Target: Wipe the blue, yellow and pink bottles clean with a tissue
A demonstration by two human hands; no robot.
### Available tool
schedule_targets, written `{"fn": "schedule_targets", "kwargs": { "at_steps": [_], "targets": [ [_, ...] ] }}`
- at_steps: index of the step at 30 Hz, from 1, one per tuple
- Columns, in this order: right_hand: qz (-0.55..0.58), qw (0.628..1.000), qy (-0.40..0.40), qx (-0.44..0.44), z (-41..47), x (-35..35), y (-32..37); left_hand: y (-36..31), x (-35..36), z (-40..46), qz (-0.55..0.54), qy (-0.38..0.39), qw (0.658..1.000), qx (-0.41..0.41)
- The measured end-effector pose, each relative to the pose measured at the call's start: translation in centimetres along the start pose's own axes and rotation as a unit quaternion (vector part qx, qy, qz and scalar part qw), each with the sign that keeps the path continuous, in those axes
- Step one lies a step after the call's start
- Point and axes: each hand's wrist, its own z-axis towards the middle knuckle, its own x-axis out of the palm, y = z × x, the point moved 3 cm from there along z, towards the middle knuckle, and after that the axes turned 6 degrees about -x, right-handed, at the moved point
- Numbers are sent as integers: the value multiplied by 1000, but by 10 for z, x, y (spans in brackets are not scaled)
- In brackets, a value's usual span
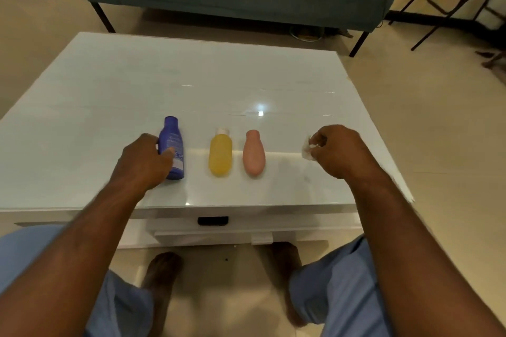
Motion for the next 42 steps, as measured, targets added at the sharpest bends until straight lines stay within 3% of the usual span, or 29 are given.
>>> {"fn": "schedule_targets", "kwargs": {
  "at_steps": [3, 5, 8, 14, 25, 29, 34, 38, 42],
  "targets": [
    [-95, 986, 130, 33, -4, 6, -7, 7, 2, 2, 17, -23, 1000, -1],
    [-107, 983, 145, 29, -5, 7, -12, 8, 0, 0, 30, -56, 998, 14],
    [-133, 979, 149, 43, -12, 11, -19, 6, -4, -7, 65, -61, 994, 56],
    [-159, 979, 125, 29, -19, 28, -31, 16, -2, -19, 166, 42, 977, 126],
    [-199, 968, 147, 42, -31, 30, -18, 9, 3, -31, 181, -7, 973, 143],
    [-177, 979, 90, 42, -40, 21, -4, 3, -4, -38, 190, -7, 973, 133],
    [-158, 986, -14, -55, -50, 10, 37, -23, -34, -47, 207, -48, 966, 150],
    [-143, 976, -67, -147, -55, 14, 82, -49, -55, -54, 246, -124, 939, 204],
    [-160, 948, -146, -232, -58, 14, 116, -65, -67, -67, 249, -251, 889, 290]
  ]
}}
